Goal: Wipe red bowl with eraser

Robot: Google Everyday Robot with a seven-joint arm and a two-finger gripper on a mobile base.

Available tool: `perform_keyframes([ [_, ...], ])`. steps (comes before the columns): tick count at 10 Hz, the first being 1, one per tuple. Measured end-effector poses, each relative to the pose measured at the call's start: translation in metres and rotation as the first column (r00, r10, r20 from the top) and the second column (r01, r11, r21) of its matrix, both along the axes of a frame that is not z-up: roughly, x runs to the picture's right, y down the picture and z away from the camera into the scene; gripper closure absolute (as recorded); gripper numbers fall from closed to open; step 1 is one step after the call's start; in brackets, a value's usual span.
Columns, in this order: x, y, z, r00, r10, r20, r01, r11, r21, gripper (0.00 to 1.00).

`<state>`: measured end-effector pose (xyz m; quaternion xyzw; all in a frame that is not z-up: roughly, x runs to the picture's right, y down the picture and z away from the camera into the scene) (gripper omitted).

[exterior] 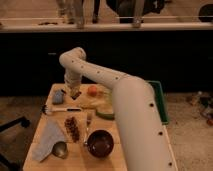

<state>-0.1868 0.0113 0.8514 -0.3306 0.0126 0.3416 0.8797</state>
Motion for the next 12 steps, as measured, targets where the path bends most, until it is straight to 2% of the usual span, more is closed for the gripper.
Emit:
perform_keyframes([
  [3, 0.011, 0.015, -0.038, 1.0, 0.024, -0.001, -0.024, 0.999, 0.038, 1.0],
  [7, 0.024, 0.046, -0.082, 0.998, 0.059, -0.001, -0.059, 0.9967, 0.056, 1.0],
  [9, 0.038, 0.059, -0.094, 0.997, 0.08, -0.013, -0.079, 0.9952, 0.058, 1.0],
  [12, 0.065, 0.076, -0.1, 0.992, 0.118, -0.047, -0.116, 0.9921, 0.049, 1.0],
])
